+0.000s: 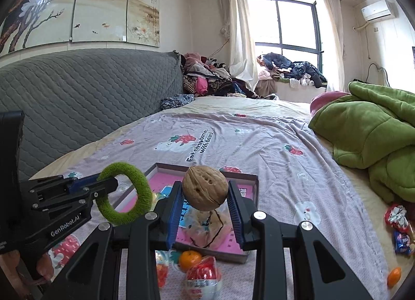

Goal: Organize objects
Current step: 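Lift the green ring and walnut and carry both over the tray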

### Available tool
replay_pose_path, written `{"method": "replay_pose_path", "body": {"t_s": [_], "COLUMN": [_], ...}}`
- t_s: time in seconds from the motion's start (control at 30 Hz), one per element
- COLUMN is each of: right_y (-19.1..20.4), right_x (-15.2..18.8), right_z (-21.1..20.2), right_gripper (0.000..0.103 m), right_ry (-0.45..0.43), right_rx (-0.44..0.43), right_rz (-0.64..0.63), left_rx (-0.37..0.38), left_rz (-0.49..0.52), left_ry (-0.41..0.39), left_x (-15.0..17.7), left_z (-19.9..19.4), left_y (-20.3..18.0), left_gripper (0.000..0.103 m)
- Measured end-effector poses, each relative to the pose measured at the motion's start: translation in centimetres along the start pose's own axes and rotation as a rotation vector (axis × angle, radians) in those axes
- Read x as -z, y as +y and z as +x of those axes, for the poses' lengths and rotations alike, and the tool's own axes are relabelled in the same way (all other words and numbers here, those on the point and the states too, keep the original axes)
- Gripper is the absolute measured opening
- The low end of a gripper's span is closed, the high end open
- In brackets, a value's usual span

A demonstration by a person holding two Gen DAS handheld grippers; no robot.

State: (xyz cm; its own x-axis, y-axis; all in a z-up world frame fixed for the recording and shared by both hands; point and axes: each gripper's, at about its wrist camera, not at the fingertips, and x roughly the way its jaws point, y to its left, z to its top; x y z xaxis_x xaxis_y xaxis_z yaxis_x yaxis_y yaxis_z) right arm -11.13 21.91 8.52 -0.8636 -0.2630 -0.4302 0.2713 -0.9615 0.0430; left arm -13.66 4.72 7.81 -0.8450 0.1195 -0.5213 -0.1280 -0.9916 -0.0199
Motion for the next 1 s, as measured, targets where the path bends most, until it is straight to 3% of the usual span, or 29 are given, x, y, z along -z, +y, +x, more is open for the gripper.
{"method": "replay_pose_path", "body": {"t_s": [0.57,1.0], "right_y": [-0.1,-1.5], "right_x": [-0.4,1.8], "right_z": [3.1,7.9], "right_gripper": [0.034,0.034], "right_ry": [-0.005,0.112], "right_rx": [-0.005,-0.012], "right_rz": [-0.068,-0.043], "left_rx": [0.001,0.015], "left_rz": [-0.033,-0.07], "left_ry": [0.025,0.166], "left_x": [-1.9,0.1], "left_z": [4.0,9.8], "left_y": [0.3,0.7], "left_gripper": [0.013,0.014]}}
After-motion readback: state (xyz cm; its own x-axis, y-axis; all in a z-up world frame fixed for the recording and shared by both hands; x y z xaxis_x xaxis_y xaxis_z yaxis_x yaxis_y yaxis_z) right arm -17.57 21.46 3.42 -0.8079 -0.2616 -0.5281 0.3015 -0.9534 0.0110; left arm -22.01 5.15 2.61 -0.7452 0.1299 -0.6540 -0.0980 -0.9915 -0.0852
